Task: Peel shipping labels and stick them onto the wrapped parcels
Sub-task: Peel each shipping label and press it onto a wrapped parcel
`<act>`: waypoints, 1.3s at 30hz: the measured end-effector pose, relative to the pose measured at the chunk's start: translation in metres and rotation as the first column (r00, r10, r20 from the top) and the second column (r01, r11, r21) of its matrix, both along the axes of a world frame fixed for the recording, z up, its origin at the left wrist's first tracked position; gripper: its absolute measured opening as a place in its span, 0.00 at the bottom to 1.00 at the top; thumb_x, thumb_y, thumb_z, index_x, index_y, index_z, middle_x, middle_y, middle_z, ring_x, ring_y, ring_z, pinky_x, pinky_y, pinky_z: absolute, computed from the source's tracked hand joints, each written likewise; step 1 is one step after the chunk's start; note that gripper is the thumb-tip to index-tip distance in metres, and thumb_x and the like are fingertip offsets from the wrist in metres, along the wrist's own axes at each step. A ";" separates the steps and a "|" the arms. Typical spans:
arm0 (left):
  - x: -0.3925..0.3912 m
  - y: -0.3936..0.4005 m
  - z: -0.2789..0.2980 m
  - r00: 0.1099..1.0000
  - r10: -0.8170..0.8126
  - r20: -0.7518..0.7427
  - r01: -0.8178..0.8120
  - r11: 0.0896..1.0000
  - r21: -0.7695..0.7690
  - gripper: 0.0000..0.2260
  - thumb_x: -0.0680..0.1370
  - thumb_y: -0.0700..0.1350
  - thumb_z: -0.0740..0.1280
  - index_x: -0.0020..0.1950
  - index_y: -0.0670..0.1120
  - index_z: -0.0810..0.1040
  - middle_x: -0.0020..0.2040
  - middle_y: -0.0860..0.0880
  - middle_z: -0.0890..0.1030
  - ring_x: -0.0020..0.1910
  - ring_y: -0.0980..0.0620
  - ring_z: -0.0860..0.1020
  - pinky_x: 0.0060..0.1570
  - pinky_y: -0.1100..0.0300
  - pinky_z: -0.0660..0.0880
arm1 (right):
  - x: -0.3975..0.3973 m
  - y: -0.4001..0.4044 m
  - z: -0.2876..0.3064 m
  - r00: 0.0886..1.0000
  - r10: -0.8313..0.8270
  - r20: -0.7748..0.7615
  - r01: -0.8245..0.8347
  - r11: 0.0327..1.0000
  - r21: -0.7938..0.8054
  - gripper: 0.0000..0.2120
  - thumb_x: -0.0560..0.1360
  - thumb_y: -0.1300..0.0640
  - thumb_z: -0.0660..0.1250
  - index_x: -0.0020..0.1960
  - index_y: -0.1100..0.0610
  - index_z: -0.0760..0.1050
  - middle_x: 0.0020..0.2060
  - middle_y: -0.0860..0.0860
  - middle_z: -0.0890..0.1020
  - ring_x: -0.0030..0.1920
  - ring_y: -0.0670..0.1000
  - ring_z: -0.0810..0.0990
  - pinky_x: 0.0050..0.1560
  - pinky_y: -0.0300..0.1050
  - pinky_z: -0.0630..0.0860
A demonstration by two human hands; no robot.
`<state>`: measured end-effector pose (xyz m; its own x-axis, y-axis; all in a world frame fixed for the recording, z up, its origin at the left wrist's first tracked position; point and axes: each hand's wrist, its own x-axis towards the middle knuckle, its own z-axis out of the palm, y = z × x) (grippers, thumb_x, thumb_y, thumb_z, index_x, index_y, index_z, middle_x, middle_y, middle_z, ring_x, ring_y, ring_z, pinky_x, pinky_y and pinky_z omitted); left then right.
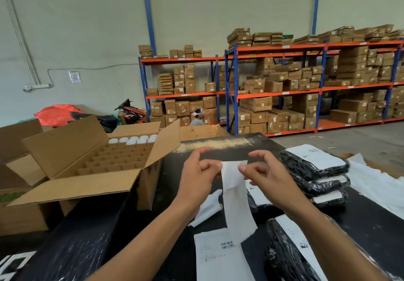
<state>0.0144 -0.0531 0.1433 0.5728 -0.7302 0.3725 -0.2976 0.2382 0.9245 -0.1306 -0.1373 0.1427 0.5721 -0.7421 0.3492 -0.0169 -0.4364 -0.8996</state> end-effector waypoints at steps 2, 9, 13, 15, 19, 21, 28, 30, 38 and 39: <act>-0.002 0.000 0.001 1.000 -0.020 -0.001 0.020 1.000 0.000 0.17 0.78 0.40 0.67 0.66 0.51 0.70 0.41 0.50 0.85 0.44 0.58 0.82 0.43 0.68 0.76 | 0.007 0.000 0.000 0.999 -0.030 -0.021 0.029 1.000 -0.008 0.20 0.72 0.51 0.71 0.60 0.52 0.68 0.38 0.50 0.84 0.46 0.48 0.82 0.53 0.47 0.76; 0.023 0.000 0.005 0.975 0.166 -0.151 -0.171 0.985 -0.018 0.22 0.77 0.37 0.67 0.70 0.47 0.66 0.45 0.45 0.84 0.47 0.50 0.83 0.55 0.52 0.79 | 0.007 -0.010 -0.006 0.993 -0.121 -0.008 0.121 0.992 0.044 0.21 0.71 0.58 0.73 0.58 0.51 0.67 0.35 0.51 0.83 0.44 0.51 0.82 0.52 0.50 0.75; 0.049 -0.004 -0.004 0.902 0.304 -0.307 -0.325 0.946 -0.019 0.23 0.77 0.34 0.66 0.70 0.44 0.65 0.49 0.44 0.82 0.48 0.50 0.82 0.54 0.52 0.79 | -0.001 -0.019 -0.014 0.985 -0.172 -0.031 0.174 0.981 0.086 0.21 0.72 0.59 0.72 0.59 0.52 0.66 0.36 0.53 0.83 0.44 0.50 0.81 0.48 0.45 0.70; 0.060 -0.004 -0.010 0.859 0.352 -0.372 -0.382 0.924 -0.007 0.24 0.77 0.34 0.66 0.71 0.43 0.64 0.52 0.43 0.81 0.49 0.49 0.81 0.54 0.52 0.79 | -0.006 -0.025 -0.018 0.977 -0.208 -0.039 0.211 0.970 0.116 0.21 0.72 0.60 0.72 0.59 0.53 0.66 0.37 0.55 0.83 0.43 0.50 0.80 0.49 0.45 0.68; 0.077 0.000 -0.019 0.796 0.437 -0.418 -0.487 0.873 -0.016 0.23 0.76 0.34 0.67 0.70 0.43 0.66 0.47 0.46 0.81 0.48 0.49 0.81 0.53 0.55 0.79 | -0.018 -0.039 -0.025 0.951 -0.300 -0.074 0.309 0.939 0.152 0.20 0.72 0.60 0.72 0.60 0.55 0.67 0.38 0.56 0.83 0.43 0.51 0.78 0.49 0.48 0.69; 0.083 0.001 -0.022 0.776 0.451 -0.441 -0.512 0.858 -0.023 0.23 0.76 0.33 0.67 0.69 0.43 0.67 0.46 0.46 0.81 0.49 0.48 0.81 0.53 0.55 0.79 | -0.023 -0.046 -0.025 0.928 -0.358 -0.097 0.369 0.918 0.142 0.21 0.72 0.60 0.72 0.60 0.55 0.67 0.38 0.54 0.82 0.44 0.53 0.78 0.49 0.52 0.72; 0.097 0.011 -0.028 0.742 0.531 -0.409 -0.567 0.823 0.038 0.21 0.77 0.34 0.66 0.68 0.44 0.68 0.46 0.47 0.79 0.48 0.49 0.80 0.56 0.51 0.78 | -0.037 -0.054 -0.019 0.845 -0.526 -0.098 0.532 0.846 0.044 0.18 0.76 0.61 0.67 0.63 0.60 0.67 0.41 0.57 0.81 0.39 0.49 0.72 0.37 0.44 0.65; 0.098 0.013 -0.031 0.760 0.531 -0.375 -0.558 0.829 0.043 0.20 0.76 0.35 0.66 0.67 0.45 0.69 0.44 0.48 0.80 0.46 0.49 0.81 0.57 0.49 0.78 | -0.034 -0.053 -0.017 0.853 -0.513 -0.092 0.515 0.857 -0.002 0.17 0.76 0.61 0.66 0.63 0.60 0.68 0.40 0.56 0.79 0.41 0.50 0.72 0.43 0.44 0.65; 0.095 0.029 -0.023 0.860 0.434 -0.268 -0.457 0.889 -0.027 0.17 0.77 0.35 0.66 0.64 0.45 0.70 0.45 0.46 0.82 0.49 0.50 0.81 0.54 0.53 0.79 | 0.015 -0.045 0.000 0.938 -0.325 -0.117 0.300 0.934 -0.193 0.15 0.75 0.59 0.67 0.61 0.55 0.69 0.39 0.51 0.78 0.44 0.51 0.75 0.44 0.44 0.67; 0.096 0.034 -0.020 0.866 0.417 -0.276 -0.444 0.895 -0.038 0.17 0.77 0.35 0.66 0.63 0.45 0.70 0.47 0.45 0.82 0.49 0.50 0.81 0.53 0.54 0.79 | 0.026 -0.045 0.001 0.940 -0.280 -0.195 0.233 0.944 -0.233 0.15 0.75 0.60 0.67 0.61 0.55 0.69 0.38 0.49 0.77 0.45 0.51 0.75 0.46 0.43 0.68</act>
<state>0.1108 -0.0194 0.1230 0.9060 -0.3569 0.2275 -0.1496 0.2327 0.9610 -0.1045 -0.1822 0.1441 0.4516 -0.8004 0.3943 -0.3418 -0.5634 -0.7522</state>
